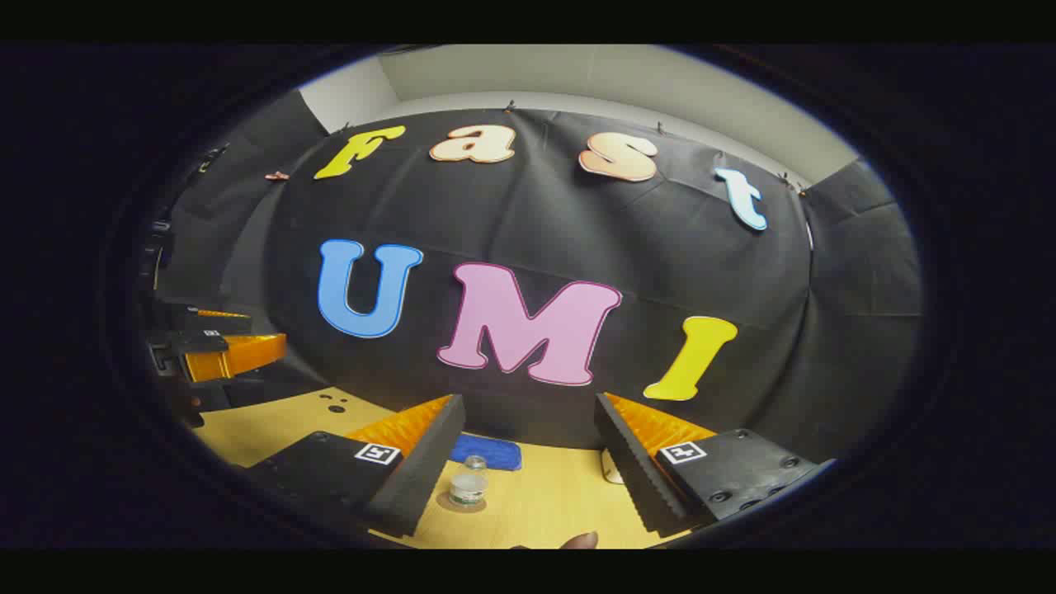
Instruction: Open the teacup lid with one hand, grasp the water bottle and pour water into the teacup with the other hand; after pouring, place the water bottle on the coaster and then close the teacup lid.
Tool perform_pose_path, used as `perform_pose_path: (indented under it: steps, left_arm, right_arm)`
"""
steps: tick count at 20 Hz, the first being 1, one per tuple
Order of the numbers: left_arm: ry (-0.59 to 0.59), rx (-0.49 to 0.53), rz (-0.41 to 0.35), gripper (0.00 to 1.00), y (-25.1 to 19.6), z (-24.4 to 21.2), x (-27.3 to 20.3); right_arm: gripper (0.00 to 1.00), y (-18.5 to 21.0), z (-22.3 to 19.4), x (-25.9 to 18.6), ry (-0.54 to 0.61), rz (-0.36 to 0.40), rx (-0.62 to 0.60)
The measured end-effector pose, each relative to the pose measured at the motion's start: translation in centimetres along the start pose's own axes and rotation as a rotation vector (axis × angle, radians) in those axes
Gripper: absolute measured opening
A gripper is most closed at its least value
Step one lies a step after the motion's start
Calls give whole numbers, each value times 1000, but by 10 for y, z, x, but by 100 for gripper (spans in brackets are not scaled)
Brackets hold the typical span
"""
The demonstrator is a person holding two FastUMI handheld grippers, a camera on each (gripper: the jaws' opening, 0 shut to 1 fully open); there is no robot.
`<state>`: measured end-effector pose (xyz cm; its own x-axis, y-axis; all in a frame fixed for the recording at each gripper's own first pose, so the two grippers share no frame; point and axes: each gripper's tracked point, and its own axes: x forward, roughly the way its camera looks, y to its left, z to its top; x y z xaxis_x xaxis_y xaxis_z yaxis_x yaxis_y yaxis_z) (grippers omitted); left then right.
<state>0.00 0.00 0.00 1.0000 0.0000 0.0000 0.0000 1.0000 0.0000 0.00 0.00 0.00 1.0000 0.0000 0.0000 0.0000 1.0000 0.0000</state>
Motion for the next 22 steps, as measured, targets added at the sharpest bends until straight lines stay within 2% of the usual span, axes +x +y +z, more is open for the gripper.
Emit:
perform_pose_path:
  steps: [13, 15, 20, 22]
  left_arm:
    - [4, 15, -9, 97, -9, 3, 4]
    - [4, 16, -8, 95, -9, 2, 3]
    - [8, 20, -7, 97, -8, -4, 5]
    - [10, 25, -8, 95, -8, -11, 8]
  right_arm:
    - [96, 2, -2, 10, 1, 16, 16]
    - [96, 1, -3, 11, 2, 16, 18]
    - [96, 3, -13, 12, 11, 29, 21]
    - [96, 8, -24, 15, 21, 42, 25]
